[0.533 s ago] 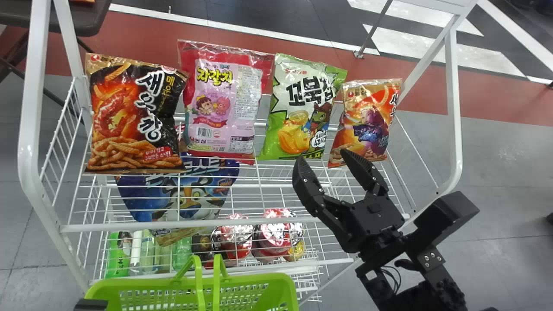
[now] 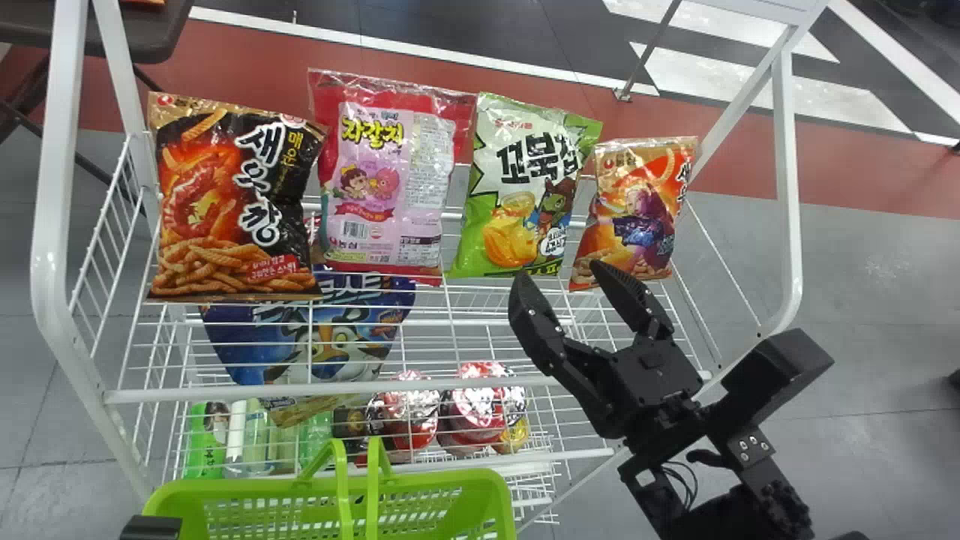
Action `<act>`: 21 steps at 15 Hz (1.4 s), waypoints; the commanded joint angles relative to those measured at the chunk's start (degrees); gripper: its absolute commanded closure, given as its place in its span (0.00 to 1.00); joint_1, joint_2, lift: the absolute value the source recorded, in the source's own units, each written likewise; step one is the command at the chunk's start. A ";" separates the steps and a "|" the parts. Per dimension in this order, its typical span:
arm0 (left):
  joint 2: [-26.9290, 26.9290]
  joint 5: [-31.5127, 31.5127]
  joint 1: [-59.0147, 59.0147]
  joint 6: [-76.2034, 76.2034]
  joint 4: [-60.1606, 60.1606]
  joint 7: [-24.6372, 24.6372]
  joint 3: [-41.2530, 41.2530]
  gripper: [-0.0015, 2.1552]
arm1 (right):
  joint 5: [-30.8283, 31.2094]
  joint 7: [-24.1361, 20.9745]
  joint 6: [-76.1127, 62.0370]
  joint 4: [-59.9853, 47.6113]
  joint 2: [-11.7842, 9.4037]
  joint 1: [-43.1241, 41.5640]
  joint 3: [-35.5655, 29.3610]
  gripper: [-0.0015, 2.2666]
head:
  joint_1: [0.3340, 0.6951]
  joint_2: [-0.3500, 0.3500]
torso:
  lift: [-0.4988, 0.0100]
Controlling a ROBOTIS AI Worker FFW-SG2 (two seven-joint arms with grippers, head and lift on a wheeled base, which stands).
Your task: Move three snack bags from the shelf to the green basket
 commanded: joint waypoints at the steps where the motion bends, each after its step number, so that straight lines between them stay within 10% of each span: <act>1: -0.08 0.00 -0.01 0.00 -0.06 0.00 -0.09 0.95 | 0.00 0.00 0.01 0.09 -0.02 -0.01 0.01 0.05 | 1.00 0.00 | 0.90; 13: -0.34 -0.35 -0.71 0.35 0.47 0.09 -1.93 0.95 | 5.80 1.41 7.04 17.23 4.02 -28.13 24.27 0.05 | 1.00 0.02 | 0.90; 21: -0.96 -0.53 -0.98 -0.70 2.14 0.00 -2.02 0.95 | 7.29 1.41 10.91 32.52 9.65 -43.16 32.53 0.08 | 1.00 0.41 | 0.90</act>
